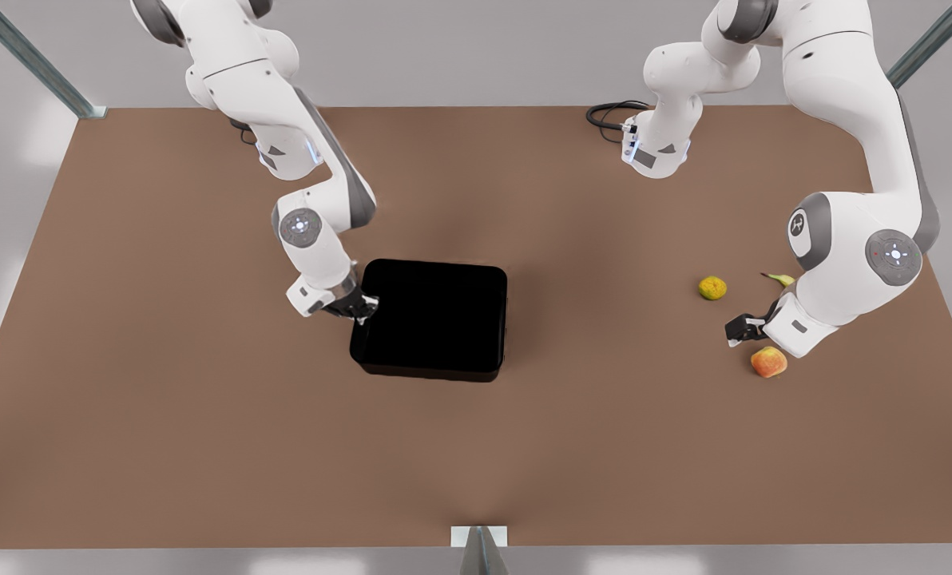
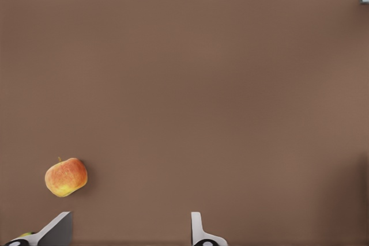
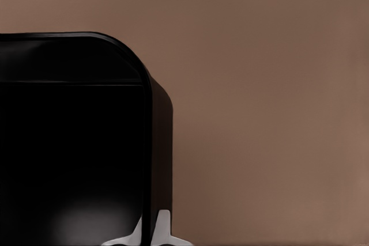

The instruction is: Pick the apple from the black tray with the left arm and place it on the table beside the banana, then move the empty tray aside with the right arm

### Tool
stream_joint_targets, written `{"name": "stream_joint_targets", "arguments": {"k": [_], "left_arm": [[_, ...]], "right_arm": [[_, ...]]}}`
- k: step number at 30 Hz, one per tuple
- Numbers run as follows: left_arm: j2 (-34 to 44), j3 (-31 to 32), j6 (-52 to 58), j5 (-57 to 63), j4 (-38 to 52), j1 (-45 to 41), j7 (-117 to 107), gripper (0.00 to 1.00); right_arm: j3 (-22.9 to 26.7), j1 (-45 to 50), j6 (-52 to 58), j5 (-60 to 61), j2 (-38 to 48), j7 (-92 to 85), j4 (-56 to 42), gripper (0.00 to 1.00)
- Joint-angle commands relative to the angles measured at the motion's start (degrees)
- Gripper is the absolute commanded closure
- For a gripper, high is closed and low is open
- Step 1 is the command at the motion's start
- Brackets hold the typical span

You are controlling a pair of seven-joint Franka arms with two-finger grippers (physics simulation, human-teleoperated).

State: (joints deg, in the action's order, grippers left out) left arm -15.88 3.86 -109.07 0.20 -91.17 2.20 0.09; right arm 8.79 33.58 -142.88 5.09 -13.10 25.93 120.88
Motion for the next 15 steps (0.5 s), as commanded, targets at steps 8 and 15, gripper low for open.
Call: {"name": "stream_joint_targets", "arguments": {"k": [8, 15], "left_arm": [[0.06, 0.01, 0.0, 0.06, 0.03, 0.0, -1.58, 0.0], [0.06, 0.01, 0.09, 0.06, 0.03, -0.09, -1.58, 0.0]], "right_arm": [[13.1, -0.8, 11.66, 3.44, 1.59, -40.52, -2.93, 0.83], [23.12, -1.24, 18.43, 9.06, -0.35, -61.09, -9.78, 0.85]]}}
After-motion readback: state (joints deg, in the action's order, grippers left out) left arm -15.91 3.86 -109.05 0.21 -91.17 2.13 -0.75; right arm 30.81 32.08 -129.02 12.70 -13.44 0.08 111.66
